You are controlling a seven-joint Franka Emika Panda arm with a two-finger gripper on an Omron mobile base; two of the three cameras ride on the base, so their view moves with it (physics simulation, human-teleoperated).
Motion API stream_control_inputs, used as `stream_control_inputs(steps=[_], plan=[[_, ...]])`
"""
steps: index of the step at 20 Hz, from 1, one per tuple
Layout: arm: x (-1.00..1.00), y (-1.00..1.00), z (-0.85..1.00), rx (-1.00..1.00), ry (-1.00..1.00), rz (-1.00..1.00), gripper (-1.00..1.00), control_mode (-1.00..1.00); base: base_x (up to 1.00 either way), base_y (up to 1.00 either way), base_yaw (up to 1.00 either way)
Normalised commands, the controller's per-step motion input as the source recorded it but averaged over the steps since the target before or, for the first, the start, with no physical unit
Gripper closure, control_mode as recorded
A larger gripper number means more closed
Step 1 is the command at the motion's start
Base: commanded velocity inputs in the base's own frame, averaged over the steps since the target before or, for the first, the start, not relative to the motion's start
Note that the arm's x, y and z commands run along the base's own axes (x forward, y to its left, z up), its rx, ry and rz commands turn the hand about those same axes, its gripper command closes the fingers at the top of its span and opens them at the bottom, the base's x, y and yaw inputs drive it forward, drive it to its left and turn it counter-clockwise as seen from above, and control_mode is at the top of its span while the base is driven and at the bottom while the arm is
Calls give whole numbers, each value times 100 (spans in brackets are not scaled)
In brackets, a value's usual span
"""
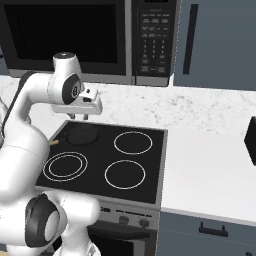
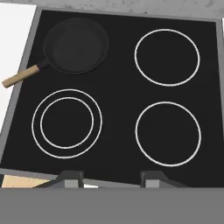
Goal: Pick the kettle from the counter and place it on a stove burner. Then turn the burner on.
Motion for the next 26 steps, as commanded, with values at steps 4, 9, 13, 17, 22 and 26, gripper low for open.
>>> stream_control_inputs(steps=[4,9,13,17,22,26], plan=[[-19,3,0,-1,-5,3,-100,-100,0,0,0],[-56,54,0,-1,-5,12,-100,-100,0,0,0],[-65,86,0,0,-5,7,-100,-100,0,0,0],[-64,98,0,0,-4,5,-100,-100,0,0,0],[-61,99,0,-1,-2,5,-100,-100,0,0,0],[-60,81,0,0,0,7,-100,-100,0,0,0]])
